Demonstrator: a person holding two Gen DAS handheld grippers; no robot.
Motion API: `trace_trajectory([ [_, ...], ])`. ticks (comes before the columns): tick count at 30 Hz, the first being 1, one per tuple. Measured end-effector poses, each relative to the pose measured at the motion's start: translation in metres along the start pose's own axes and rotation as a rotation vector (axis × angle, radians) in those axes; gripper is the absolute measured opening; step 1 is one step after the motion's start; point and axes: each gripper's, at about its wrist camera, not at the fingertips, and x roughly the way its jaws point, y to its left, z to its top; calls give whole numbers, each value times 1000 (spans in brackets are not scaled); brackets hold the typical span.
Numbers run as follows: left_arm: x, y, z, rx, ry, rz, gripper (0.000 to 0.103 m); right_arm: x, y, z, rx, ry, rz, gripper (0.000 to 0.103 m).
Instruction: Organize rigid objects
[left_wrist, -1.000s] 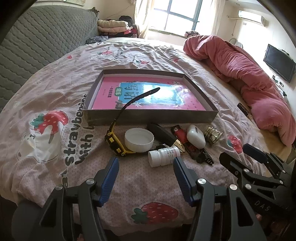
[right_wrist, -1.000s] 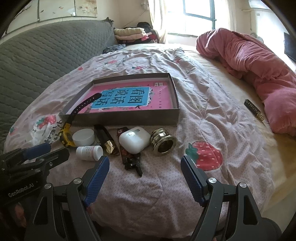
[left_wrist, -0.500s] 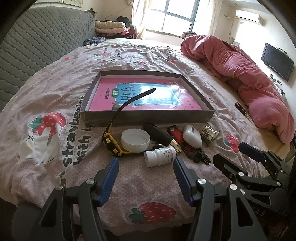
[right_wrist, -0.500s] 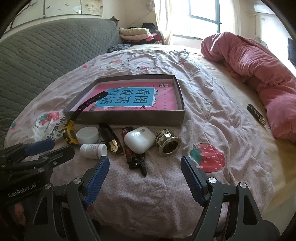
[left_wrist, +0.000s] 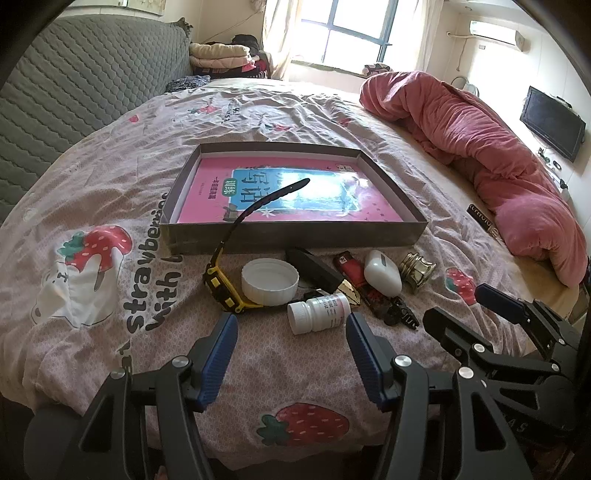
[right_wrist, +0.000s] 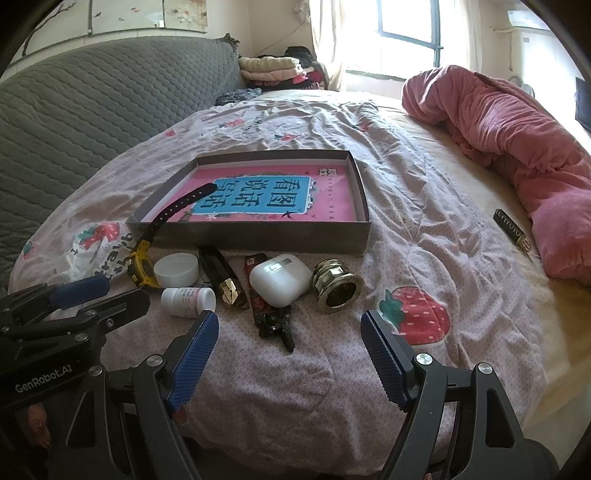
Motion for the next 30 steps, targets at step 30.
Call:
trace_trajectory([
  [30, 6, 24, 3, -72, 18, 2, 60, 1, -15, 5, 62, -9, -13, 80],
])
